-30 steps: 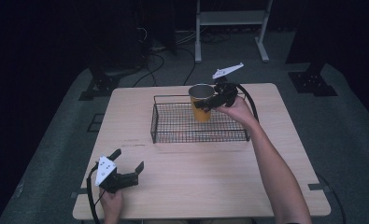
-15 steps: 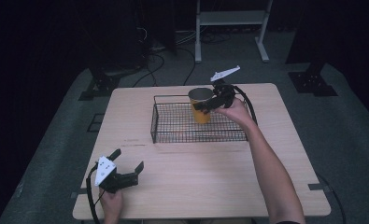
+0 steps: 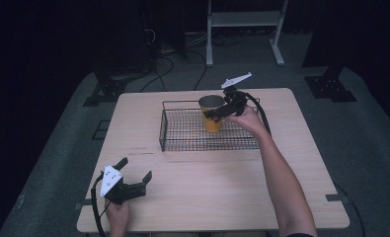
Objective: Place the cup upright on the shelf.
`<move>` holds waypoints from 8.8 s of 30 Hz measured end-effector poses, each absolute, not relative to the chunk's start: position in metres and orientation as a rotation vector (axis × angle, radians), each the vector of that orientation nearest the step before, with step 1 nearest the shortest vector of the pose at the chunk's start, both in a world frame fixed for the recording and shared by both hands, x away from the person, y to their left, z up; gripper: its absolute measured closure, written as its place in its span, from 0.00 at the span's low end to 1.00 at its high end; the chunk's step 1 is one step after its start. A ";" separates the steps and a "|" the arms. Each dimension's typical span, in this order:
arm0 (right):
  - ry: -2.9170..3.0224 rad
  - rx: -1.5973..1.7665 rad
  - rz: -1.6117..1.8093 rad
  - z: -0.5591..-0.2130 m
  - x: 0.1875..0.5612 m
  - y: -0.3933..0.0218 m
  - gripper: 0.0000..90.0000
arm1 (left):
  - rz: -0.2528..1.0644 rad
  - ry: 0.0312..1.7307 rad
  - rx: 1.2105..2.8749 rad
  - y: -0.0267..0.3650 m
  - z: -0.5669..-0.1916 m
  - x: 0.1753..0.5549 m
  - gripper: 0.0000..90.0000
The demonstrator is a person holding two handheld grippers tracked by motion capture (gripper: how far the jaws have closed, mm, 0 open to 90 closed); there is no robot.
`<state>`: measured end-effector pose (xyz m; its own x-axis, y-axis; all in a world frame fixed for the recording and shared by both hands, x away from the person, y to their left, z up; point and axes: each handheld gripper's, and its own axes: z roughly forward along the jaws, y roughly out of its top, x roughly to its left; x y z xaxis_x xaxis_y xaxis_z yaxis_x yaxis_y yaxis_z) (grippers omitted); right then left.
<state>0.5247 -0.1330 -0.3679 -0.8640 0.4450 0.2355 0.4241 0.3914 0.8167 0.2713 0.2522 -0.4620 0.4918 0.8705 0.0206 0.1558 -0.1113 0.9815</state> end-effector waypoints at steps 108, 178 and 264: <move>2.582 0.727 1.416 -0.373 0.502 -0.157 0.00 | 0.786 0.912 1.586 0.252 -0.462 0.271 0.00; 2.533 0.724 1.560 -0.365 0.440 -0.232 0.00 | 0.795 0.910 1.596 0.251 -0.462 0.271 0.00; 2.505 0.773 1.664 -0.425 0.361 -0.271 0.00 | 0.799 0.911 1.597 0.251 -0.462 0.271 0.00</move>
